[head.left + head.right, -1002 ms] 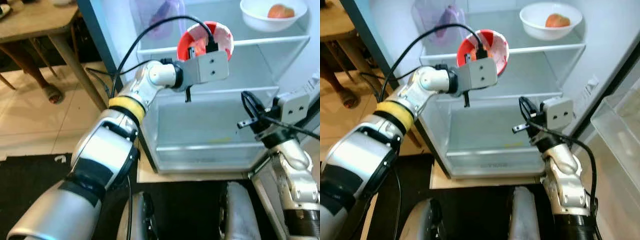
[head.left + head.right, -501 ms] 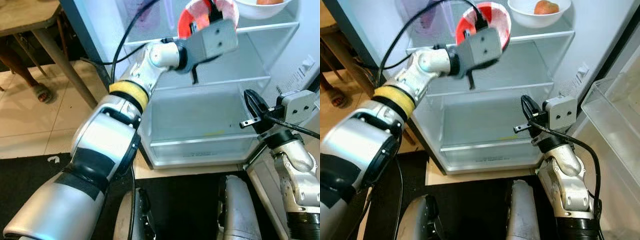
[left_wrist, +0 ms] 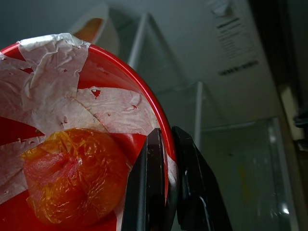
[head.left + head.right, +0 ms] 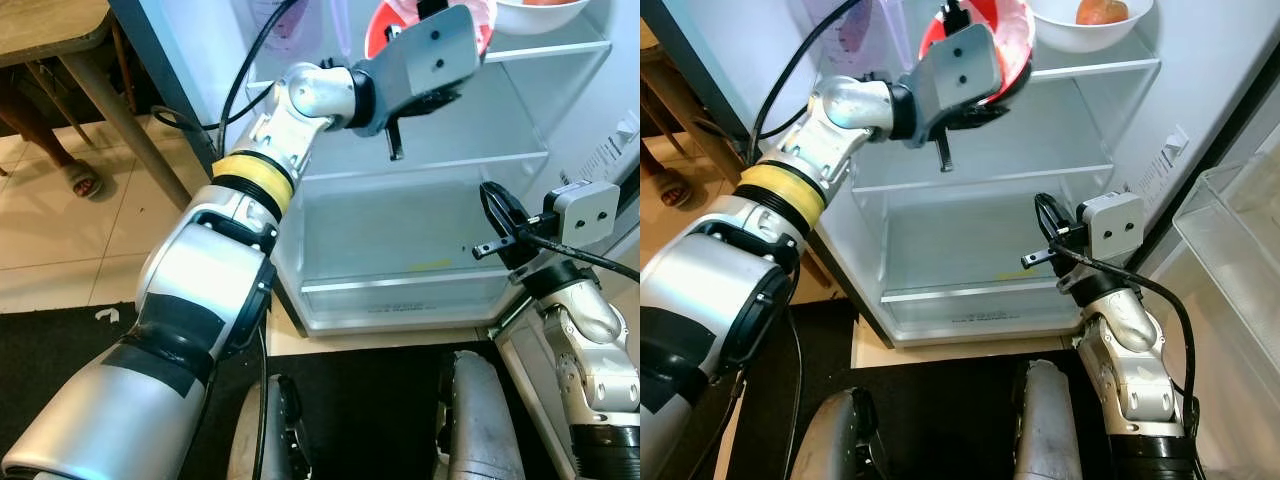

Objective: Restocking fridge

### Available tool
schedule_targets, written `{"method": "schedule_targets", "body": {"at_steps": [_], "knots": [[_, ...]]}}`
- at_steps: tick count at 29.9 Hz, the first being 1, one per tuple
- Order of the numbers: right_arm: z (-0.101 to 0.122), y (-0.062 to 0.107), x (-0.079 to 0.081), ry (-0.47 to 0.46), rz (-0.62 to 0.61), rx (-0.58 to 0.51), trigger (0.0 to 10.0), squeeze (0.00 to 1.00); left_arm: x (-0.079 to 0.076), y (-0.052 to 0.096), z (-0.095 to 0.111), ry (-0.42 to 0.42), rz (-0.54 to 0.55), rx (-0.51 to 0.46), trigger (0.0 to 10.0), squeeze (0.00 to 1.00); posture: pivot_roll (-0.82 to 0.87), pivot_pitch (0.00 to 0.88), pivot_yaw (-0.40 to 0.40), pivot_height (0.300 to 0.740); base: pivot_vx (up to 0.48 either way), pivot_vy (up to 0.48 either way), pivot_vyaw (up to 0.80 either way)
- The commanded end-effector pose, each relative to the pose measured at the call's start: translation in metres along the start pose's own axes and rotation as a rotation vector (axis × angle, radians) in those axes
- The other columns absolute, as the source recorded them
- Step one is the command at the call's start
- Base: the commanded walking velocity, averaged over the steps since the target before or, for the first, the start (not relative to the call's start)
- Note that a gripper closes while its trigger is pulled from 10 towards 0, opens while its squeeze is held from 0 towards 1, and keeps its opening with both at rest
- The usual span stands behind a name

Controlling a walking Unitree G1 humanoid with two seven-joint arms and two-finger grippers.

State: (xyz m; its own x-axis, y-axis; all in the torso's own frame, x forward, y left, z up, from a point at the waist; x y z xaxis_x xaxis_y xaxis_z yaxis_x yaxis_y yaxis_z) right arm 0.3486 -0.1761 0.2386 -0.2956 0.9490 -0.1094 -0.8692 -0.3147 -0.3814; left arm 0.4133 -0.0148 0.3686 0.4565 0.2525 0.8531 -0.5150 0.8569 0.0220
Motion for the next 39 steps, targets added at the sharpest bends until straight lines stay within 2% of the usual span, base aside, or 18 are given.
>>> {"method": "schedule_targets", "body": {"at_steps": [1, 3, 9, 12, 13, 15, 17, 19, 20, 26, 28, 29, 34, 35, 39], "knots": [[0.002, 0.001, 0.002, -0.005, 0.007, -0.001, 10.0, 0.0, 0.028, 0.01, 0.011, -0.025, 0.095, -0.015, 10.0, 0.0, -0.1, 0.318, 0.129, 0.555, 0.0, 0.0, 0.0], [0.002, 0.001, 0.002, -0.005, 0.006, -0.002, 10.0, 0.0, 0.041, 0.015, 0.011, -0.014, 0.142, 0.007, 10.0, 0.0, -0.1, 0.322, 0.13, 0.555, 0.0, 0.0, 0.0], [0.004, 0.002, 0.003, -0.001, 0.007, -0.001, 10.0, 0.0, 0.054, 0.02, 0.006, 0.023, 0.213, 0.055, 10.0, 0.0, -0.1, 0.33, 0.13, 0.555, 0.0, 0.0, 0.0], [0.004, 0.001, 0.003, 0.003, 0.006, -0.001, 10.0, 0.0, 0.053, 0.018, 0.003, 0.058, 0.224, 0.062, 10.0, 0.0, -0.09, 0.334, 0.132, 0.555, 0.0, 0.0, 0.0], [0.005, 0.001, 0.003, 0.008, 0.005, -0.001, 10.0, 0.0, 0.045, 0.012, -0.001, 0.121, 0.228, 0.064, 10.0, 0.0, -0.09, 0.343, 0.136, 0.555, 0.0, 0.0, 0.0], [0.005, 0.001, 0.003, 0.008, 0.005, -0.001, 10.0, 0.0, 0.045, 0.012, -0.001, 0.121, 0.228, 0.064, 10.0, 0.0, -0.09, 0.343, 0.136, 0.555, 0.0, 0.0, 0.0], [0.006, 0.0, 0.005, 0.017, 0.002, -0.001, 10.0, 0.0, 0.037, 0.006, -0.006, 0.173, 0.226, 0.074, 10.0, 0.0, -0.09, 0.35, 0.141, 0.555, 0.0, 0.0, 0.0], [0.01, -0.001, 0.006, 0.036, -0.002, -0.01, 10.0, 0.0, 0.026, -0.002, -0.011, 0.261, 0.228, 0.075, 10.0, 0.0, -0.09, 0.355, 0.143, 0.555, 0.0, 0.0, 0.0], [0.01, -0.001, 0.006, 0.036, -0.002, -0.01, 10.0, 0.0, 0.026, -0.002, -0.011, 0.261, 0.228, 0.075, 10.0, 0.0, -0.09, 0.355, 0.143, 0.555, 0.0, 0.0, 0.0], [0.031, -0.003, 0.01, 0.073, 0.005, -0.08, 10.0, 0.0, 0.019, -0.008, -0.017, 0.359, 0.266, 0.089, 10.0, 0.0, -0.09, 0.381, 0.157, 0.555, 0.0, 0.0, 0.0], [0.04, -0.004, 0.014, 0.058, 0.009, -0.116, 10.0, 0.0, 0.022, -0.007, -0.016, 0.404, 0.295, 0.072, 10.0, 0.0, -0.09, 0.392, 0.165, 0.555, 0.0, 0.0, 0.0], [0.052, -0.007, 0.018, 0.019, 0.012, -0.164, 10.0, 0.0, 0.027, -0.006, -0.014, 0.437, 0.327, 0.054, 10.0, 0.0, -0.09, 0.398, 0.165, 0.555, 0.0, 0.0, 0.0], [0.062, -0.008, 0.021, -0.008, 0.022, -0.2, 10.0, 0.0, 0.032, -0.005, -0.011, 0.455, 0.35, 0.035, 10.0, 0.0, -0.09, 0.402, 0.166, 0.555, 0.0, 0.0, 0.0], [0.074, -0.009, 0.024, -0.034, 0.038, -0.239, 10.0, 0.0, 0.042, -0.002, -0.006, 0.497, 0.39, 0.002, 10.0, 0.0, -0.09, 0.405, 0.166, 0.555, 0.0, 0.0, 0.0], [0.081, -0.009, 0.026, -0.048, 0.051, -0.263, 10.0, 0.0, 0.049, 0.001, -0.002, 0.532, 0.42, -0.02, 10.0, 0.0, -0.09, 0.407, 0.167, 0.555, 0.0, 0.0, 0.0]]}}
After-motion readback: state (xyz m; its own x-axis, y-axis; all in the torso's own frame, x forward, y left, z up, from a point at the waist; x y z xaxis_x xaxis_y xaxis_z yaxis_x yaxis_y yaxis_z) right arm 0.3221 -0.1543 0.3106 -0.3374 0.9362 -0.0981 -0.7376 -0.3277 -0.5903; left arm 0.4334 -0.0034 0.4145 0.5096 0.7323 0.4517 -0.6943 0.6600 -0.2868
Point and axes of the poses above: a point about 5 cm out from each wrist's last joint towards the gripper, its own y axis pointing back from the gripper into the wrist, its own z axis along the axis of the wrist's last joint, x = y × z, the point moved 5 cm from there along -y, pointing out of the wrist towards the gripper, and after that the axes turned 6 degrees about -y, right-handed, at the moved point
